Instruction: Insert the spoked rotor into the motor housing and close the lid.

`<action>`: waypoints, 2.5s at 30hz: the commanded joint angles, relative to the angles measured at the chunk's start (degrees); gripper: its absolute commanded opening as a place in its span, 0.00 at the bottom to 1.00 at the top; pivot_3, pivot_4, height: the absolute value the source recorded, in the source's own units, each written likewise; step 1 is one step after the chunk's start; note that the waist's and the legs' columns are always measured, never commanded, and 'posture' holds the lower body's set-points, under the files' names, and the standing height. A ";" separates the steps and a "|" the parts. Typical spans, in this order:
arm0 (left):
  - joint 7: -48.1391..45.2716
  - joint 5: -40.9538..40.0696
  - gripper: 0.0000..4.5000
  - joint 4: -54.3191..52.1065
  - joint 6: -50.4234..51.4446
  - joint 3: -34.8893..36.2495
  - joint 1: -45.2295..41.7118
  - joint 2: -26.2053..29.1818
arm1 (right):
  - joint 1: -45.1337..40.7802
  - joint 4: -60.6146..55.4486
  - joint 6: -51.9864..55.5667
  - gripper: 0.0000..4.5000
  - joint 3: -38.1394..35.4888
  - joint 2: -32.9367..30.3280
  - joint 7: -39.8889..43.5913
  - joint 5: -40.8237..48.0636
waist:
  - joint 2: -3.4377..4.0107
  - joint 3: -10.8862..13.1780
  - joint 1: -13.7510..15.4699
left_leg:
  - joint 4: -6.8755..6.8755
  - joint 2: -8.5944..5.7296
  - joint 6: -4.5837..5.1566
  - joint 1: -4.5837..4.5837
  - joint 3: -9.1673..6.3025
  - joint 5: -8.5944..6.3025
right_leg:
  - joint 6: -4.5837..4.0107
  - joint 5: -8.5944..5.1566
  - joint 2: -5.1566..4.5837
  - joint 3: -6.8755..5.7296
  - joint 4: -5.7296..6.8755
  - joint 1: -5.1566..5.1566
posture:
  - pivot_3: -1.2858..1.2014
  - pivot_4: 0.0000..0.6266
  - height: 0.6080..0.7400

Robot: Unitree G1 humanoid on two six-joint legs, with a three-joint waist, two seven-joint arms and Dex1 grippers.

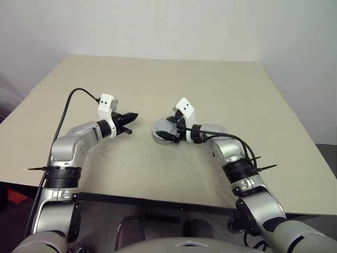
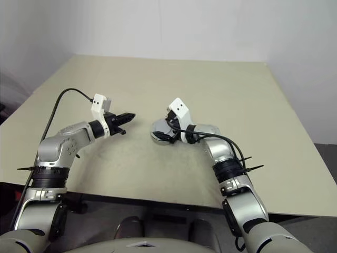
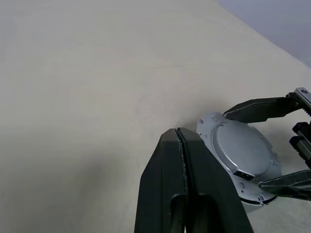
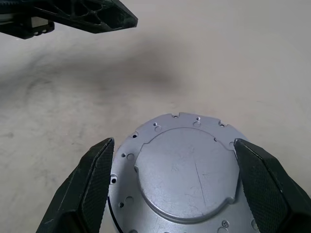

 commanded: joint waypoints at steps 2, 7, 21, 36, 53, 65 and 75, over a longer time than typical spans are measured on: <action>-0.39 -0.51 0.00 -2.20 -0.53 1.24 -0.84 1.16 | -1.97 3.52 -2.32 0.99 0.58 1.60 -2.31 -1.54 | 0.00 0.00 -0.01 | 0.00 0.00 0.00 0.01 0.00 0.00 | 0.00 0.00 0.00 0.00 0.00 0.00 | 0.52 0.00 1.00; -0.56 -0.70 0.00 -2.62 -0.44 1.71 -0.51 1.98 | -3.19 6.85 -3.77 0.99 0.41 2.81 -3.57 -2.17 | -0.01 0.00 0.01 | 0.02 0.00 -0.06 0.02 0.00 0.03 | -0.01 -0.01 -0.01 0.02 0.16 0.00 | 0.52 0.00 1.00; -0.34 -3.30 0.00 -2.68 2.11 4.65 -0.19 3.40 | -3.70 8.12 -4.64 0.71 -0.03 1.96 -2.44 -2.07 | -0.01 -0.01 0.02 | 0.06 0.00 -0.09 0.03 0.00 0.06 | -0.01 0.00 -0.01 0.03 0.24 0.03 | 0.52 0.00 1.00; 1.71 -4.91 0.00 -4.20 4.74 3.90 -0.41 1.50 | -3.61 10.95 -6.01 0.71 0.95 1.64 -1.92 -3.52 | -0.04 -0.03 0.14 | 0.09 -0.03 -0.08 0.02 0.00 0.06 | -0.01 -0.01 -0.07 0.01 0.23 0.08 | 0.52 0.00 1.00; 2.30 -6.96 0.00 -7.59 8.13 4.56 1.50 0.93 | -4.12 15.95 -8.29 0.71 1.98 1.54 -2.69 -5.09 | -0.04 -0.05 0.02 | 0.09 -0.01 -0.11 0.26 0.01 0.10 | -0.01 -0.01 -0.07 0.01 0.30 0.31 | 0.52 0.00 1.00; 2.51 -7.38 0.00 -7.81 8.54 4.79 1.54 1.21 | -3.57 22.45 -13.15 0.71 3.33 0.94 -3.90 -7.23 | -0.02 -0.13 0.03 | 0.08 -0.02 0.07 0.86 0.02 0.00 | 0.00 -0.03 -0.10 0.01 0.28 0.89 | 0.52 0.00 1.00; 2.63 -7.70 0.00 -8.04 8.80 4.58 1.84 1.16 | -5.97 24.19 -13.69 0.71 1.74 1.54 -5.11 -6.01 | 0.03 -0.21 0.04 | 0.06 -0.02 0.08 0.91 0.03 -0.01 | 0.41 -0.26 -0.13 0.00 0.28 0.95 | 0.52 0.00 1.00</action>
